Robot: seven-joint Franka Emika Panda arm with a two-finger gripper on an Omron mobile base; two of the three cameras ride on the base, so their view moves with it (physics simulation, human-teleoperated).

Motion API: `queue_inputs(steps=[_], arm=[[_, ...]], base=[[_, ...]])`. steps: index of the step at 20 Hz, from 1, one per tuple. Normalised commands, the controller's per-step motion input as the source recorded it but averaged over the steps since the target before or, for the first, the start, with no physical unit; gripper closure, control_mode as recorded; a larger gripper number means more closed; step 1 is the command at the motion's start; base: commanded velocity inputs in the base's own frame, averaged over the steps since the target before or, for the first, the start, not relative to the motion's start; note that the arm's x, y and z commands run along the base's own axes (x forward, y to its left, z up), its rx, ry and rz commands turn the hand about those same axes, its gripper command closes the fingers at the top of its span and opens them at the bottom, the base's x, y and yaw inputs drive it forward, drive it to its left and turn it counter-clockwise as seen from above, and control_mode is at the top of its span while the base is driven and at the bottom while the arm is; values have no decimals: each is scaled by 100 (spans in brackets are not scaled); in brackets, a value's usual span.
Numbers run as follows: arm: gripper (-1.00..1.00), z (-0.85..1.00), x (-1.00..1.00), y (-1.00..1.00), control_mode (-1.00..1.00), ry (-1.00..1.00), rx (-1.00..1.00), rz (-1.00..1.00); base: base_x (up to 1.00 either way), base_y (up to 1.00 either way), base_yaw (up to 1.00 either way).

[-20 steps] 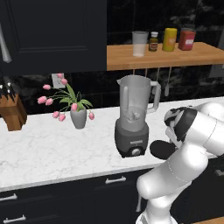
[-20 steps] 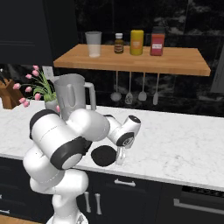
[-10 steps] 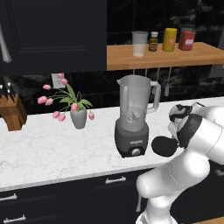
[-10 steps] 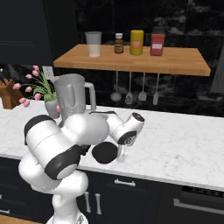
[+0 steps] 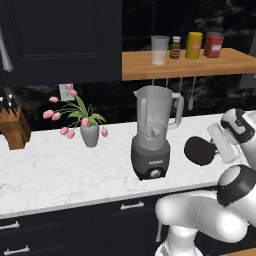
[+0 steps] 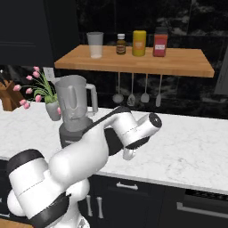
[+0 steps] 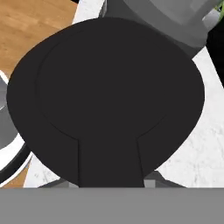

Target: Close the lid blender by securely placing the lid on top.

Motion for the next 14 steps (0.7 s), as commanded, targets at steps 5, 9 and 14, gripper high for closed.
queue_inputs(steps=[5, 9, 14], arm=[[100, 100, -1, -15, -100, -20, 17, -11], [100, 100, 0, -3, -100, -13, 13, -14], [100, 100, 8, 0, -100, -5, 5, -15]], base=[[0, 0, 0], [0, 0, 0], [0, 0, 0]])
